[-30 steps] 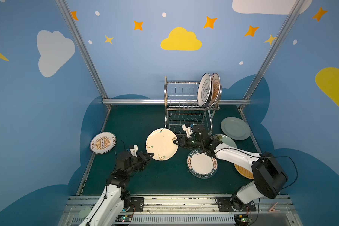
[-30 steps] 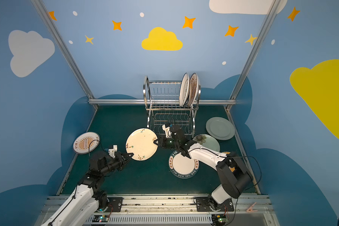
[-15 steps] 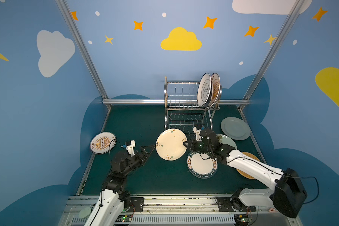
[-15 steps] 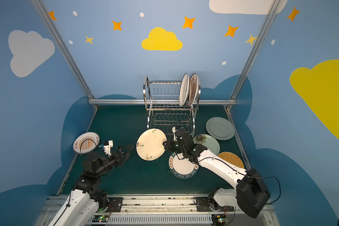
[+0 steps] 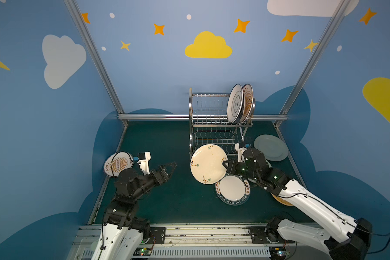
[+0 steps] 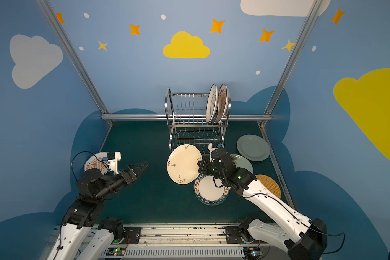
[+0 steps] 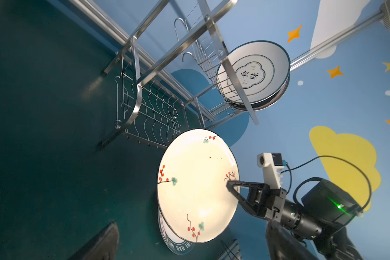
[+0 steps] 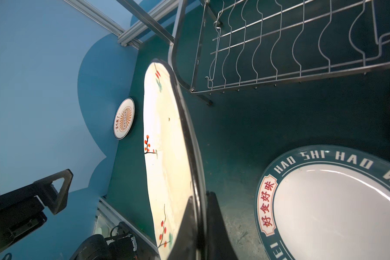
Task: Load plates into a dish rack
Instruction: Place the plate on the dish rack.
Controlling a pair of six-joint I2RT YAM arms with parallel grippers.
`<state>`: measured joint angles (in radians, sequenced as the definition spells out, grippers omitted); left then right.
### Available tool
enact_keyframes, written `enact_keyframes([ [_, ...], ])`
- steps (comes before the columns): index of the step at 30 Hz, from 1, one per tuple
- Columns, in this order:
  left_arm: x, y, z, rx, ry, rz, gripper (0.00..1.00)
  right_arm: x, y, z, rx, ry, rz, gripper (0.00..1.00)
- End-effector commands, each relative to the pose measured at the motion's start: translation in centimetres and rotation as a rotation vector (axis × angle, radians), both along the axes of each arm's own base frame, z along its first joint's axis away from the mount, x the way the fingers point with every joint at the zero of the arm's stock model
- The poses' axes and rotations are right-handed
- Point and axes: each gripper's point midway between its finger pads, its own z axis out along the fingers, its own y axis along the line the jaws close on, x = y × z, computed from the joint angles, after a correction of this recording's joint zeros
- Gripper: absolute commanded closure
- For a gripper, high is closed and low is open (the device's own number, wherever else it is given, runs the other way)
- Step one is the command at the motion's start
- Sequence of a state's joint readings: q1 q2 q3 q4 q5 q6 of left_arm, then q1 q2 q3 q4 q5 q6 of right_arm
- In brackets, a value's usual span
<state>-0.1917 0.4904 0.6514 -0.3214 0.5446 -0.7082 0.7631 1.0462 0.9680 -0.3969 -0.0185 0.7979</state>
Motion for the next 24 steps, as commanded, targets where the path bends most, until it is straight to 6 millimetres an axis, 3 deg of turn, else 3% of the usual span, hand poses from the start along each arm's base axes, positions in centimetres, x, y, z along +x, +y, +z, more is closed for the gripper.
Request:
enact_keyframes([
  [1, -0.3, 0.4, -2.9, 0.097, 0.061, -0.007, 0.0, -0.1, 0.3, 9.7, 0.155, -0.223, 0.031, 1.0],
  [8, -1.3, 1.3, -2.3, 0.152, -0.001, 0.015, 0.0, 0.0, -0.7, 15.7, 0.171, -0.355, 0.004, 1.0],
  [21, -2.2, 3.1, -2.6, 0.135, -0.062, 0.132, 0.0, 4.4, -2.9, 24.4, 0.074, -0.557, -0.214, 1.0],
  [24, -2.3, 4.4, -2.4, 0.155, -0.074, 0.202, 0.0, 5.5, -3.6, 26.2, 0.055, -0.601, -0.278, 1.0],
])
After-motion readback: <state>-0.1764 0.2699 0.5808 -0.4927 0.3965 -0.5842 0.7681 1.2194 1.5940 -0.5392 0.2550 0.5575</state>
